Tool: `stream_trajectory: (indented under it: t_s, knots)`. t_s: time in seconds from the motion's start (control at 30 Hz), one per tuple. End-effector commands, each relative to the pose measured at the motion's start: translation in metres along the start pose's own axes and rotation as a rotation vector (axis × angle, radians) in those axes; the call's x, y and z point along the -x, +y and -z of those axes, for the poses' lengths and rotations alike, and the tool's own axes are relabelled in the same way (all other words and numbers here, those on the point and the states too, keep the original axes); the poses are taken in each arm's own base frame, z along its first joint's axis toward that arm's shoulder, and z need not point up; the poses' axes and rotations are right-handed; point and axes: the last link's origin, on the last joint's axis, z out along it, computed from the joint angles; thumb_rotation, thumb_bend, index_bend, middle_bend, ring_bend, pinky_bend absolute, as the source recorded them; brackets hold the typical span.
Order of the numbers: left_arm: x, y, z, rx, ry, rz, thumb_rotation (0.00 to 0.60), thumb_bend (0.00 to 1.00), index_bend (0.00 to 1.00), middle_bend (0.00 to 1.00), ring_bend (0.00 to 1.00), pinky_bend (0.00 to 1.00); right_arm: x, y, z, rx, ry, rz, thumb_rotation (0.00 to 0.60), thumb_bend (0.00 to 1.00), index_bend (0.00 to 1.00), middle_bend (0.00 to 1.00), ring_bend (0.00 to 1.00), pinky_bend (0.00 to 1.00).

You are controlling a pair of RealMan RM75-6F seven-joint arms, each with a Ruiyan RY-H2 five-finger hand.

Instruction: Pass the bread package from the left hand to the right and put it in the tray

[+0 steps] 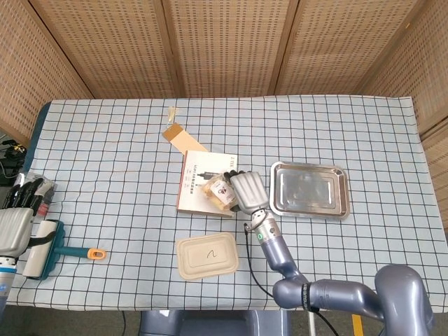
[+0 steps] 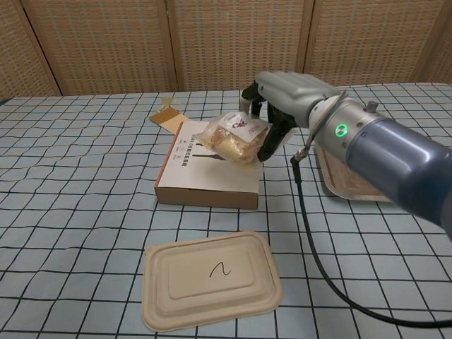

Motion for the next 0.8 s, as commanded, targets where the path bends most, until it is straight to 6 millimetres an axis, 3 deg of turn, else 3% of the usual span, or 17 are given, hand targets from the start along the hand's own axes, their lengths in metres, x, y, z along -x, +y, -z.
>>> stream_trajectory:
  t_s: [0.03,0.13,0.23,0.4,0.7,0.8]
  knots:
    - [0.0,0.001,0.001,0.006,-0.002,0.002,0.6,0.02,0.0,0.0,0.0,0.0,-0.025,0.029,0.001,0.059,0.077,0.07,0.6,0.16,0.72,0.55,0.55,0.63]
    - [-0.001,0.002,0.002,0.011,0.001,0.005,0.6,0.02,0.0,0.0,0.0,0.0,-0.036,0.05,0.002,0.099,0.091,0.085,0.6,0.16,0.71,0.55,0.55,0.63]
    - [-0.001,0.003,0.002,0.008,0.004,0.011,0.6,0.02,0.0,0.0,0.0,0.0,-0.042,0.089,0.008,0.184,0.081,0.088,0.6,0.16,0.71,0.54,0.54,0.63]
    - [0.001,0.004,0.002,0.011,-0.003,0.005,0.6,0.02,0.0,0.0,0.0,0.0,-0.033,0.139,0.025,0.294,0.038,0.133,0.6,0.16,0.71,0.54,0.54,0.63]
    - [0.004,0.01,0.004,0.029,-0.009,-0.008,0.6,0.02,0.0,0.0,0.0,0.0,-0.016,0.181,0.047,0.388,-0.009,0.116,0.6,0.16,0.68,0.52,0.53,0.61]
    - [0.003,0.012,0.004,0.031,-0.005,-0.008,0.6,0.02,0.0,0.0,0.0,0.0,-0.014,0.186,0.048,0.398,-0.02,0.117,0.6,0.16,0.62,0.46,0.49,0.53]
